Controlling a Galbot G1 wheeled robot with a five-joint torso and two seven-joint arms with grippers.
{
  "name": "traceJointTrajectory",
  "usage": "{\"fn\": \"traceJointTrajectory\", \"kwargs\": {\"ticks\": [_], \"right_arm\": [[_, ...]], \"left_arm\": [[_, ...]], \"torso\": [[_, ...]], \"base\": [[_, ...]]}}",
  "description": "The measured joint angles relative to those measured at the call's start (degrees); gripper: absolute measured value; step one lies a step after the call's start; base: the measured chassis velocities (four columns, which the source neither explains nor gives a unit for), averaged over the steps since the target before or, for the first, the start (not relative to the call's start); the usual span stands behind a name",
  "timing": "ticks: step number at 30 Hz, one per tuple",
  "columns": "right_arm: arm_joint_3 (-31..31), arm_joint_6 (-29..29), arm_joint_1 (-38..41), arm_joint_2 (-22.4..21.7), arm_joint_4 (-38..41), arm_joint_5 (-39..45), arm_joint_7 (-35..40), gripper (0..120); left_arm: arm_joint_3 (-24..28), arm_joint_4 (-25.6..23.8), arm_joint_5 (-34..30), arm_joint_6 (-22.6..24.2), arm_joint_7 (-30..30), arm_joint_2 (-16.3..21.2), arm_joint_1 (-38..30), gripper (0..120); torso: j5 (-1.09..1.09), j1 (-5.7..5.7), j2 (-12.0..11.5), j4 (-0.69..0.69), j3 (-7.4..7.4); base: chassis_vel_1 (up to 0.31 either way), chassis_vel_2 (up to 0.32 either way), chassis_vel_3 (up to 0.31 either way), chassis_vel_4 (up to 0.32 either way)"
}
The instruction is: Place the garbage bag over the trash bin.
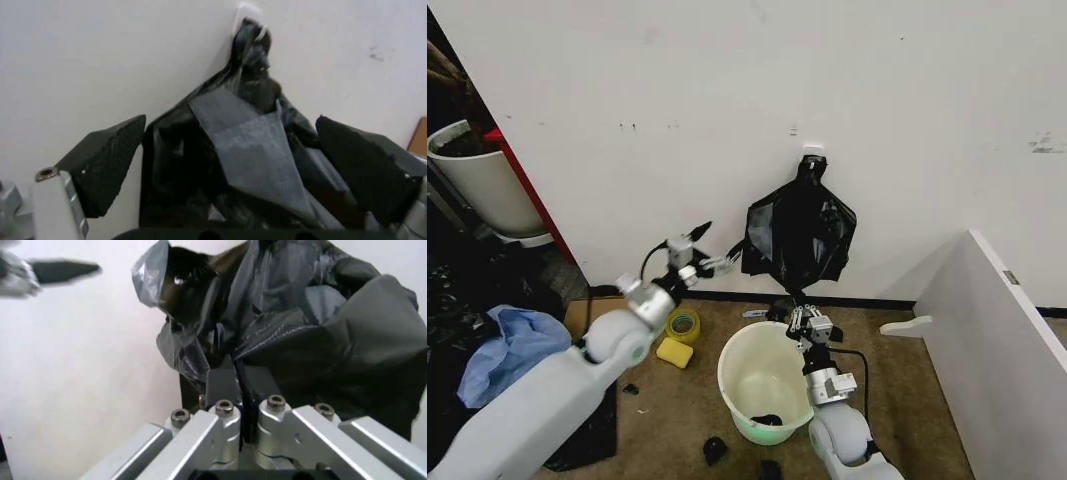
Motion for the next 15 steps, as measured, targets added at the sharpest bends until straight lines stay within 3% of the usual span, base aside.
{"fn": "traceJointTrajectory", "kwargs": {"ticks": [13, 15], "right_arm": [[-0.3, 0.7, -0.5, -1.0, 1.9, -0.5, -1.4, 0], [-0.4, 0.7, -0.5, -1.0, 2.2, -0.5, -1.5, 0]], "left_arm": [[7.1, 7.5, 1.8, 3.5, -3.4, -9.5, -4.6, 100], [7.3, 7.7, 2.4, 3.7, -3.7, -10.3, -4.4, 94]], "torso": [[0.0, -0.01, 0.0, 0.0, -0.01], [0.0, -0.01, 0.0, 0.0, -0.01]], "base": [[0.0, 0.0, 0.0, 0.0], [0.0, 0.0, 0.0, 0.0]]}}
